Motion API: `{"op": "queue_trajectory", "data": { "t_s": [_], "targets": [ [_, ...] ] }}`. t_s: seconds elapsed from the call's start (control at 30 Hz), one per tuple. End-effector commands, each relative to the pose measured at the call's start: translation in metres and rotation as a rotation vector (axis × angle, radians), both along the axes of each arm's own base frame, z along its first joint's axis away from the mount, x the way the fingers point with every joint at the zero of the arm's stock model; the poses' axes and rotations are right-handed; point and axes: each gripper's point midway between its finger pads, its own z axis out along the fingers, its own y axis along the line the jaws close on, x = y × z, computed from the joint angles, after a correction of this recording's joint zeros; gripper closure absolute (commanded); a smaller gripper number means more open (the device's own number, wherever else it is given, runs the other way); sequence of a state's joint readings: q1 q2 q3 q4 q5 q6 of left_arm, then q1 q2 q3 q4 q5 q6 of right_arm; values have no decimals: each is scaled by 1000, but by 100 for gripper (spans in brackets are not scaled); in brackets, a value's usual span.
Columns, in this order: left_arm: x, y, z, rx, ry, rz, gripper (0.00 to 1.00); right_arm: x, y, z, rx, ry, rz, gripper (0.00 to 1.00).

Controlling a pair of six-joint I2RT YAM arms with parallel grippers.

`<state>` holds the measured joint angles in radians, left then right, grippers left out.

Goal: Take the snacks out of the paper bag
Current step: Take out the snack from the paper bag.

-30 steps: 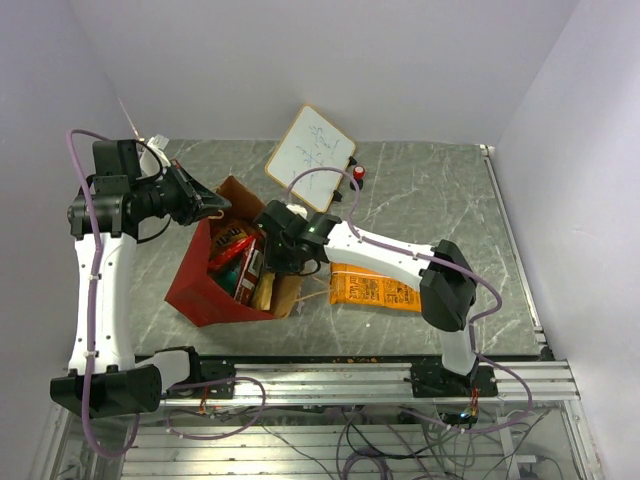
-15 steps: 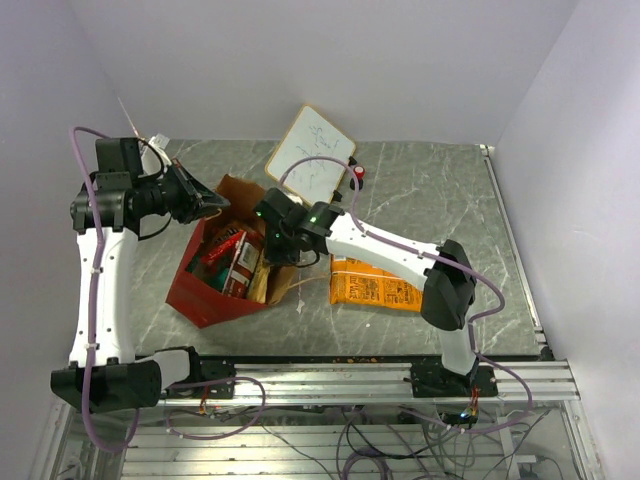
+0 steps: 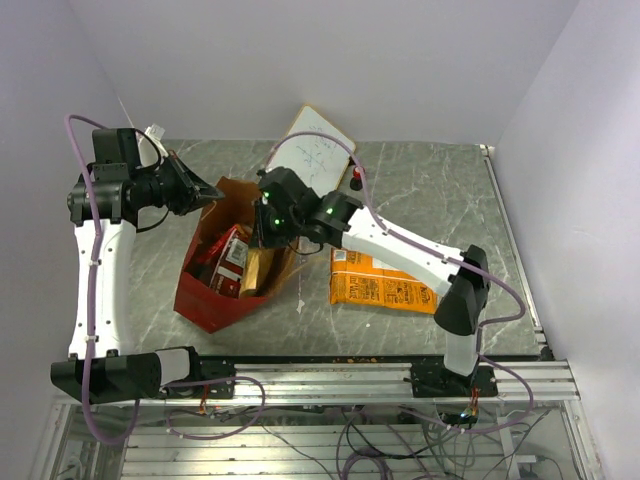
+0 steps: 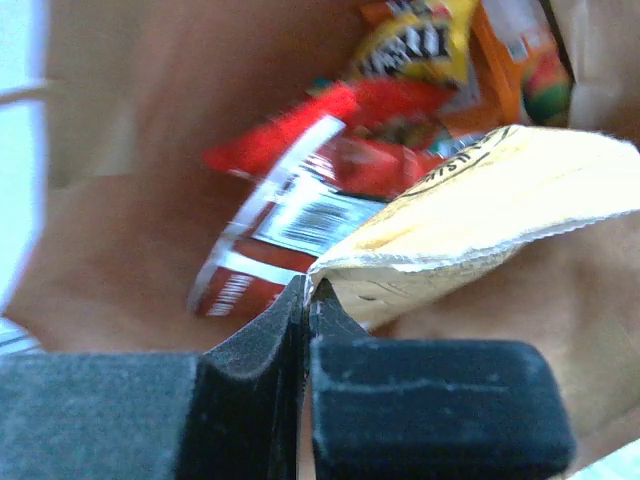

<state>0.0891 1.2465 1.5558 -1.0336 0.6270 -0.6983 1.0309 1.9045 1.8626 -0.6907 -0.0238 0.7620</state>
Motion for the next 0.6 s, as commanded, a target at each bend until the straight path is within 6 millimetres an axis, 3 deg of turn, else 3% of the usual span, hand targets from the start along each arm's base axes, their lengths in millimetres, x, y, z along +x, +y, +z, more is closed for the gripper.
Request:
{"op": "queue_trajectory", "data": {
  "t_s": [0.0, 0.17, 0.3, 0.57],
  "targets": [
    [-4, -2, 11, 0, -51, -9, 93, 13, 13, 114, 261, -204, 50, 100],
    [1, 2, 19, 25, -62, -4, 93, 28, 7, 140, 283, -231, 31, 100],
    [-1, 7, 24, 65, -80, 14, 93, 30, -3, 182, 347, -291, 45, 100],
    [9, 6, 23, 39, -83, 27, 93, 26, -71, 265, 472, -530, 42, 100]
  ]
}}
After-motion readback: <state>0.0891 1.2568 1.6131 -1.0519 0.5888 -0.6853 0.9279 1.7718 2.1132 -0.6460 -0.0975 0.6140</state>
